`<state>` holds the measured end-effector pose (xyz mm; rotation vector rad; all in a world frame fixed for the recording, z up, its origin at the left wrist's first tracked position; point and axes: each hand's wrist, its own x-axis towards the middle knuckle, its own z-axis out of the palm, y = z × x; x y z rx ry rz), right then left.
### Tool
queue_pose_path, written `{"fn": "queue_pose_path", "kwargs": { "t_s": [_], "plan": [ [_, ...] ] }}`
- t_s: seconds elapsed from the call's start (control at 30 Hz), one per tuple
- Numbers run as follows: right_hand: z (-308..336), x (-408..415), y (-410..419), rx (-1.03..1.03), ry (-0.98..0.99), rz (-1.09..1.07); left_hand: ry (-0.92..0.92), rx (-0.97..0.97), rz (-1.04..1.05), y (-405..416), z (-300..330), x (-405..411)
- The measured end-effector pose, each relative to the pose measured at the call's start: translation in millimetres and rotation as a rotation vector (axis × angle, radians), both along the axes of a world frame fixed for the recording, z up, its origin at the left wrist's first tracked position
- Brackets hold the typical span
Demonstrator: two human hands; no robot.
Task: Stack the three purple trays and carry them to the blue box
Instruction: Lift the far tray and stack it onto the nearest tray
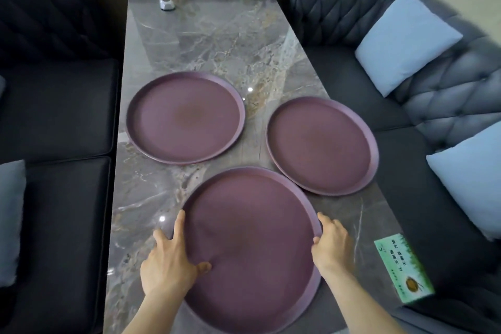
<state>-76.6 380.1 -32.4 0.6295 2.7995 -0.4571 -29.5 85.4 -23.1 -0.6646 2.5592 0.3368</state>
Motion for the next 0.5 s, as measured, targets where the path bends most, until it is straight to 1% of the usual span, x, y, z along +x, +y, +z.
{"fn": "queue_pose_path", "kwargs": {
  "t_s": [0.07,0.1,0.17,0.23,0.3,0.37,0.43,0.5],
  "plan": [
    [0,-7,11,-0.005,0.033,0.0,0.017,-0.034,-0.002,5,1,-7],
    [0,-11,16,-0.019,0.051,-0.011,0.044,-0.091,-0.012,8,2,-11],
    [1,-21,29,-0.064,0.117,-0.08,0.155,-0.204,-0.069,16,4,-22],
    [1,-36,47,-0.148,0.196,-0.225,0.303,-0.231,-0.122,29,3,-42],
    [1,-57,69,-0.238,0.21,-0.37,0.37,-0.126,-0.11,49,5,-71],
    [1,-81,94,-0.288,0.193,-0.473,0.387,0.042,-0.076,74,9,-107],
    [2,-105,116,-0.304,0.171,-0.502,0.396,0.209,-0.052,98,11,-141],
    [2,-128,134,-0.312,0.144,-0.477,0.394,0.322,-0.013,118,10,-175]
  ]
}}
